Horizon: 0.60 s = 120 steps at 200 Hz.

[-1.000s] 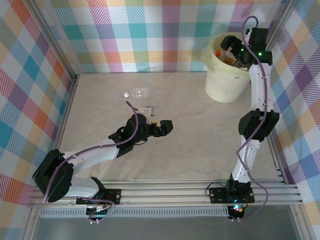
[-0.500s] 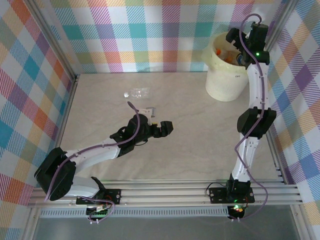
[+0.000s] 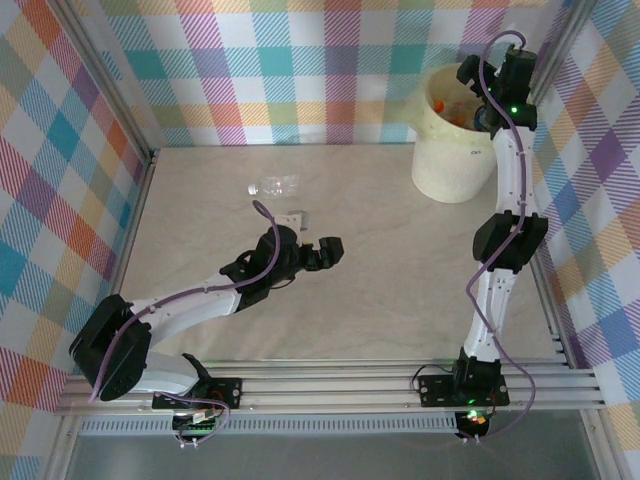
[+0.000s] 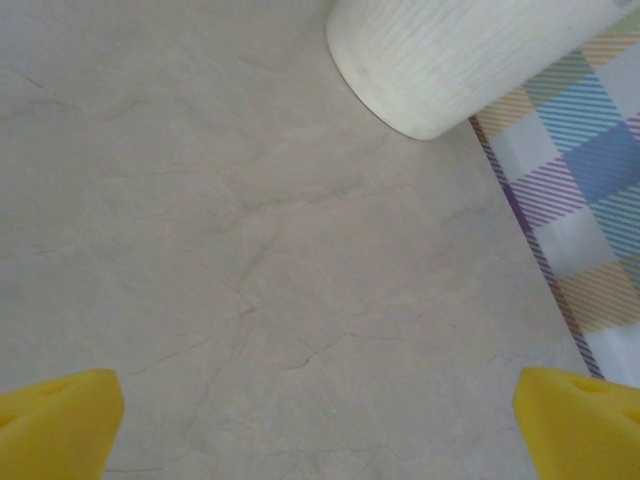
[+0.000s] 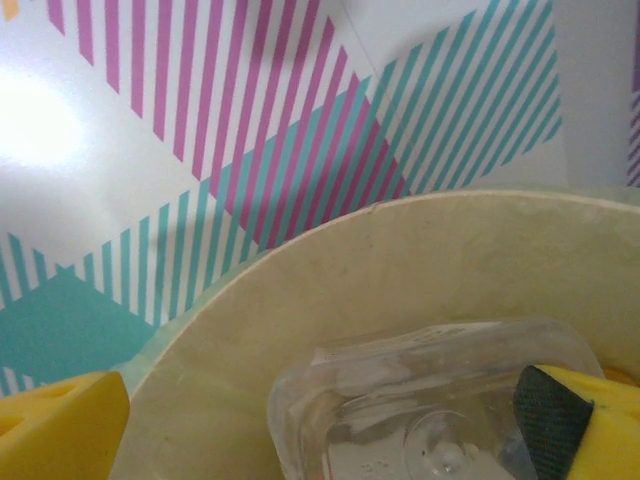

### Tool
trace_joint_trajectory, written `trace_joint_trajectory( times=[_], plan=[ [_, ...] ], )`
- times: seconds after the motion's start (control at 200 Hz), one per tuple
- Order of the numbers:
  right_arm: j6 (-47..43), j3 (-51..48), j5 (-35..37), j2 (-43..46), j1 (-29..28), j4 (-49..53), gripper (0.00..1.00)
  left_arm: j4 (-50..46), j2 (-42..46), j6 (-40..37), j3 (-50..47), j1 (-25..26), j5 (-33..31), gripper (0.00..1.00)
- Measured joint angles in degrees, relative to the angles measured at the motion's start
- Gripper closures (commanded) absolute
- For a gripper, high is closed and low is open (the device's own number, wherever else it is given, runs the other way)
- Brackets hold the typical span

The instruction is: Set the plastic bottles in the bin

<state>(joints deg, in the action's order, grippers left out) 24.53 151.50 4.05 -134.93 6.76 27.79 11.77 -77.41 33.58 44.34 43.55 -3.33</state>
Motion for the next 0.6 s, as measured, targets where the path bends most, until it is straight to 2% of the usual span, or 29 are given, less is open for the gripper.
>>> trace_joint_trajectory(
  times=[0.205, 0.345, 0.48, 0.6],
  plan=[
    [-1.9, 0.0, 2.0, 0.1, 0.1, 2.3, 0.0, -7.2, 0.0, -2.1, 4.1, -3.2, -6.9, 0.0],
    [-3.0, -0.4, 1.0, 1.6, 0.2, 4.5, 0.0, -11.9, -0.4, -3.5, 9.0, -8.2, -11.0, 0.0],
    [-3.8, -3.9, -1.0, 6.8, 0.3, 6.8, 0.0, -15.7, -3.3, -3.7, 14.8, -13.6, -13.9, 0.0],
    [-4.8, -12.3, -3.2, 15.2, 0.3, 6.8, 0.0, -19.1, -7.2, -3.9, 19.4, -17.5, -15.4, 0.0]
  ],
)
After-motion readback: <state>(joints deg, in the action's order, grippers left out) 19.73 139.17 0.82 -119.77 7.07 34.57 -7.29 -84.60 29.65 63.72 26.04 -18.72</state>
